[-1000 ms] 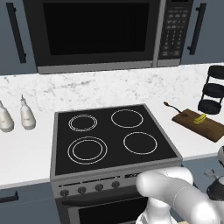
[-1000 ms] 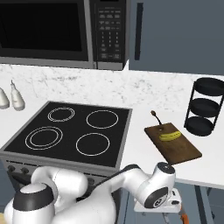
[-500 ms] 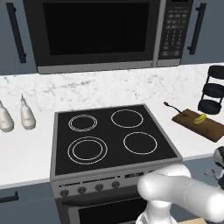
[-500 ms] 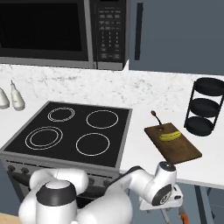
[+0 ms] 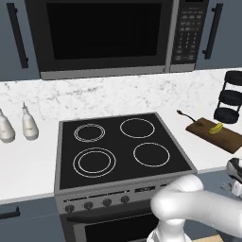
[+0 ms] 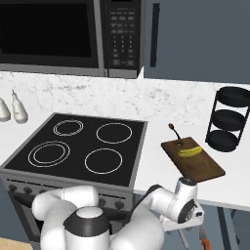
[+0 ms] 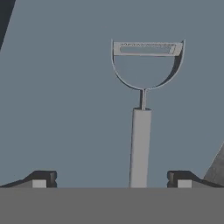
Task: Place the appropriate cutting tool for cutting the cucumber skin on the cutting board.
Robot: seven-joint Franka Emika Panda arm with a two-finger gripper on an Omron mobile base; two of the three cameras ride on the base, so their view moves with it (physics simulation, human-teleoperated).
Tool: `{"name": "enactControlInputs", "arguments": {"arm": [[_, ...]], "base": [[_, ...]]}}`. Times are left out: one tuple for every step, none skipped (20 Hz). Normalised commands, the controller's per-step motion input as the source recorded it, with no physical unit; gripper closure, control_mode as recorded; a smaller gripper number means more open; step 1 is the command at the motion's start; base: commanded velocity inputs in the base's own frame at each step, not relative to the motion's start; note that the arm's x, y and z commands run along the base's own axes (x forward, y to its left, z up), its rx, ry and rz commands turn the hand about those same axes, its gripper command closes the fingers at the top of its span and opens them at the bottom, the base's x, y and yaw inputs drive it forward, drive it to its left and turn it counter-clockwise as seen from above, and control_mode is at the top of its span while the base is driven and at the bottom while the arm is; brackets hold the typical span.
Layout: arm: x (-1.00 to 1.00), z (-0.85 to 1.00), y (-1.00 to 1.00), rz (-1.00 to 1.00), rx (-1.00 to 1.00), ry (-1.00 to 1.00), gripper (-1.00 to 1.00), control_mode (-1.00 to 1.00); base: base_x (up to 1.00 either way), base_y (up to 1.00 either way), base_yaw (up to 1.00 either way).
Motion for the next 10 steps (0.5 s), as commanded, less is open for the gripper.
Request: {"name": "enactControlInputs", "arguments": {"arm": [[0.00,-0.37,-0.06,0.05,0.00,0.10,-1.00,-1.00],[0.00,-0.36,-0.04,0.03,0.00,0.11,-1.00,-1.00],[0.00,-0.39,-0.03,0.02,0.00,0.11,-1.00,-1.00],[0.00,-0.36,-0.03,0.01,0.00,0.10,-1.00,-1.00],[-0.02,-0.36,-0.01,0.00,0.00,0.09,-1.00,-1.00],[-0.10,-0.35,0.00,0.00,0.00,0.07,-1.00,-1.00],[-0.09,-0.34,0.00,0.00,0.00,0.06,-1.00,-1.00],[-0.08,-0.33,0.00,0.00,0.00,0.02,-1.00,-1.00],[-0.06,-0.33,0.00,0.00,0.00,0.03,-1.00,-1.00],[-0.01,-0.29,-0.06,0.00,0.00,0.01,-1.00,-1.00]], "base": [[0.00,0.00,0.00],[0.00,0.00,0.00],[0.00,0.00,0.00],[0.00,0.00,0.00],[0.00,0.00,0.00],[0.00,0.00,0.00],[0.00,0.00,0.00],[0.00,0.00,0.00],[0.00,0.00,0.00],[0.00,0.00,0.00]]}}
